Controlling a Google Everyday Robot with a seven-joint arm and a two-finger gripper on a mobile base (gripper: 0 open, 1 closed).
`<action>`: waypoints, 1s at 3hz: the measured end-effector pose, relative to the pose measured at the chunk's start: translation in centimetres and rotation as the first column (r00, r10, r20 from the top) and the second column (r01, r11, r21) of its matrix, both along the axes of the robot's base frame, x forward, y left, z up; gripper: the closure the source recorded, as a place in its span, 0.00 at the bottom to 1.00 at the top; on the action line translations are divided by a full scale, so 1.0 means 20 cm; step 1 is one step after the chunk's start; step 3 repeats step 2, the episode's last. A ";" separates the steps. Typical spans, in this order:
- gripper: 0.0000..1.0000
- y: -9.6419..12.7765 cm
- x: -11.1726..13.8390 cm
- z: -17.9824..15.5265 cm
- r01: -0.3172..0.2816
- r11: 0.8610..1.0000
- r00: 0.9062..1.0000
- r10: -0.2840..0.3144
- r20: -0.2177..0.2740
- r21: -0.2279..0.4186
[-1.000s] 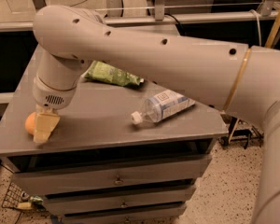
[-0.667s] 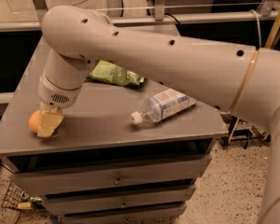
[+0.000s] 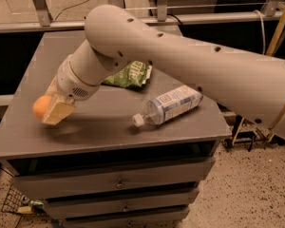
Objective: Pick orange
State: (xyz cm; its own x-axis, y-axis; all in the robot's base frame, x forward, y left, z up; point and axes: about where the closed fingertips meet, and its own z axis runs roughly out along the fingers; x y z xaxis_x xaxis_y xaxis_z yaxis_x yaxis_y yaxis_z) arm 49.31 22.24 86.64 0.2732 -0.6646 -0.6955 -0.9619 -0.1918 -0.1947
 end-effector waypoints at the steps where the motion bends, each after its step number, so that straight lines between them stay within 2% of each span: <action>1: 1.00 -0.04 0.09 0.13 -0.009 0.995 0.996 0.000 0.085 0.103; 2: 1.00 -0.08 0.15 0.25 -0.021 0.985 0.987 -0.007 0.162 0.170; 3: 1.00 -0.08 0.15 0.25 -0.021 0.985 0.987 -0.007 0.162 0.170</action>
Offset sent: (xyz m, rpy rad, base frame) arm 0.0499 -0.0289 0.0845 0.2608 -0.2669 0.0030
